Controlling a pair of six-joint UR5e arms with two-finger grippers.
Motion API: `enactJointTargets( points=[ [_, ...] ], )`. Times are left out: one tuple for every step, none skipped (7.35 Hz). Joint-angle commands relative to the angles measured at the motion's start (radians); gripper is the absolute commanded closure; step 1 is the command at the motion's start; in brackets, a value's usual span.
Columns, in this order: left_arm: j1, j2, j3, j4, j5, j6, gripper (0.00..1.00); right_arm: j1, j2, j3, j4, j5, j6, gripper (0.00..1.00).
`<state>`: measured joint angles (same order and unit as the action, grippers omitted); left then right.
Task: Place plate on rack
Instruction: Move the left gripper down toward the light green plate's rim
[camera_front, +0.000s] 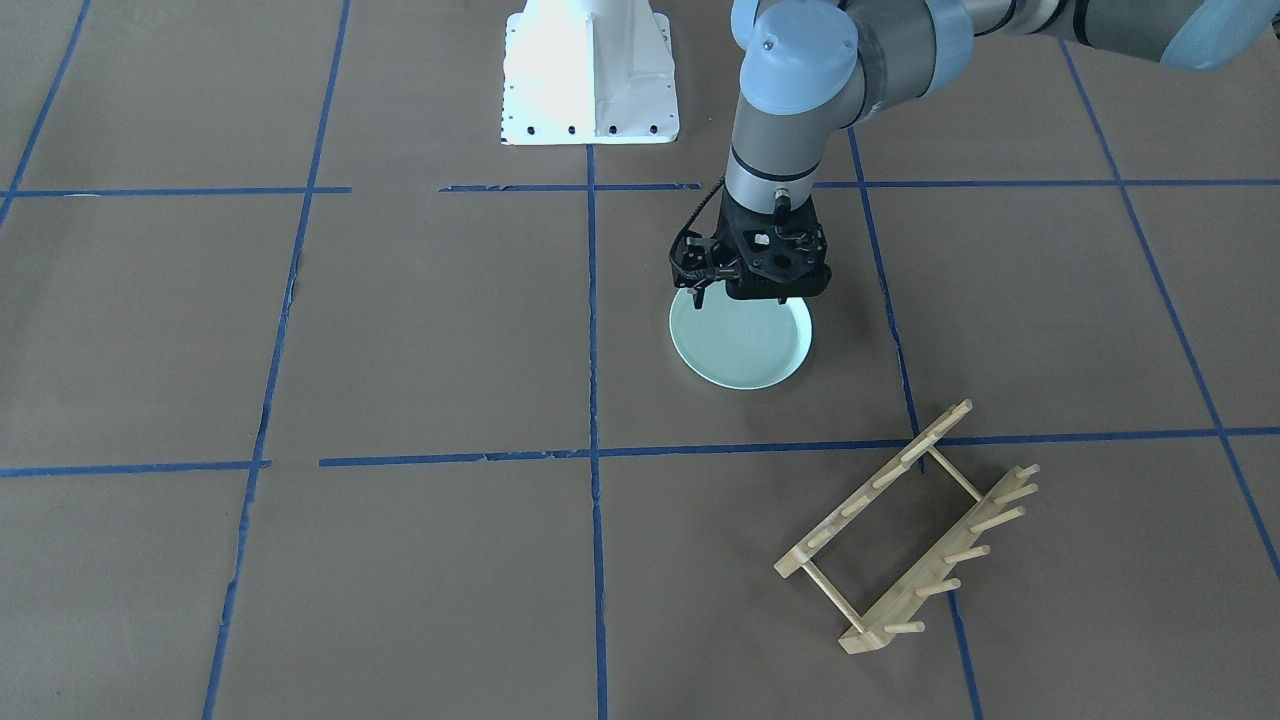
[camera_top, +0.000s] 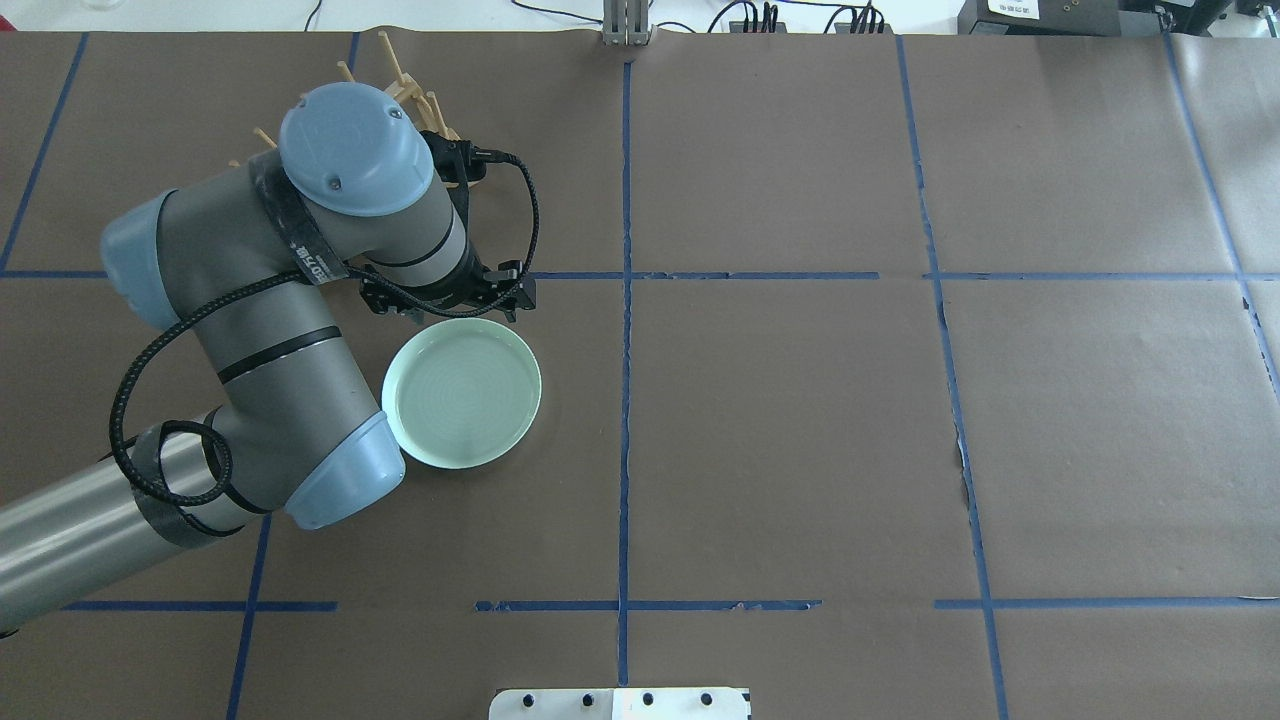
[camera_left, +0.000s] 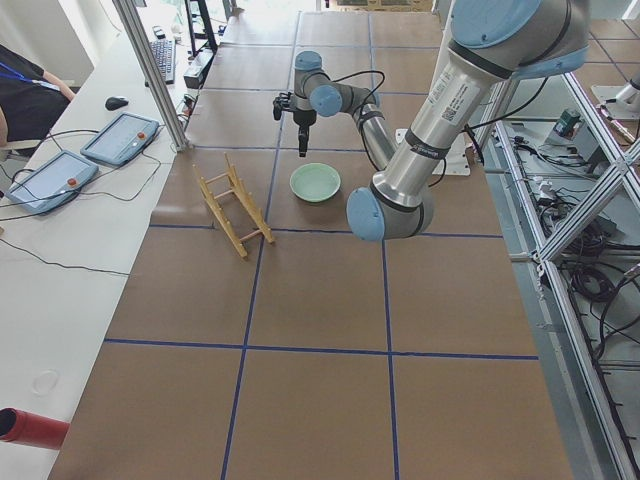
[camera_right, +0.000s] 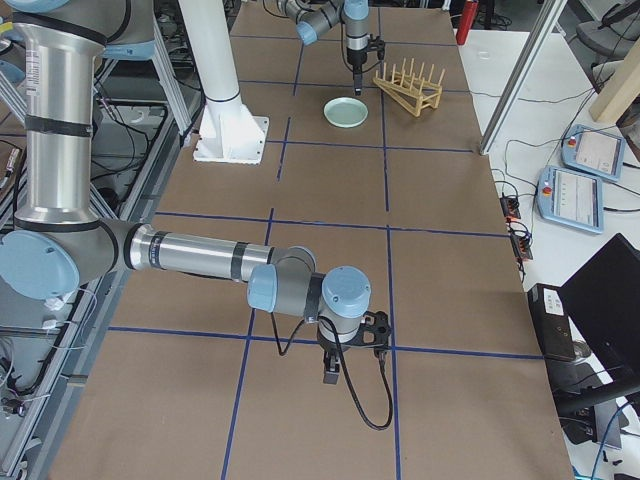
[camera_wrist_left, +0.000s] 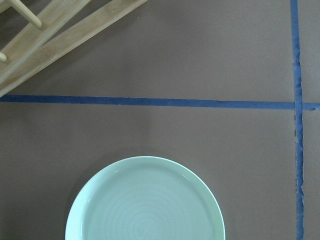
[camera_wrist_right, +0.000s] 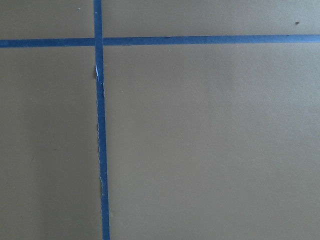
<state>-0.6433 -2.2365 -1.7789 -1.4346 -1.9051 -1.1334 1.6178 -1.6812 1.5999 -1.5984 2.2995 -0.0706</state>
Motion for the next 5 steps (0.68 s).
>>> enactJointTargets(
  points=[
    [0.051, -0.006, 0.007, -0.007, 0.070, -0.035, 0.00, -0.001, 0.000, 0.000, 0.000, 0.000, 0.000, 0.00],
    [0.145, -0.005, 0.036, -0.010, 0.169, -0.116, 0.00, -0.001, 0.000, 0.000, 0.000, 0.000, 0.000, 0.00],
    [0.171, -0.006, 0.064, -0.039, 0.220, -0.115, 0.00, -0.001, 0.000, 0.000, 0.000, 0.000, 0.000, 0.00],
    [0.175, 0.003, 0.088, -0.094, 0.221, -0.109, 0.00, 0.001, 0.000, 0.000, 0.000, 0.000, 0.000, 0.00],
    [0.188, 0.001, 0.134, -0.165, 0.218, -0.117, 0.00, 0.001, 0.000, 0.000, 0.000, 0.000, 0.000, 0.00]
  ],
)
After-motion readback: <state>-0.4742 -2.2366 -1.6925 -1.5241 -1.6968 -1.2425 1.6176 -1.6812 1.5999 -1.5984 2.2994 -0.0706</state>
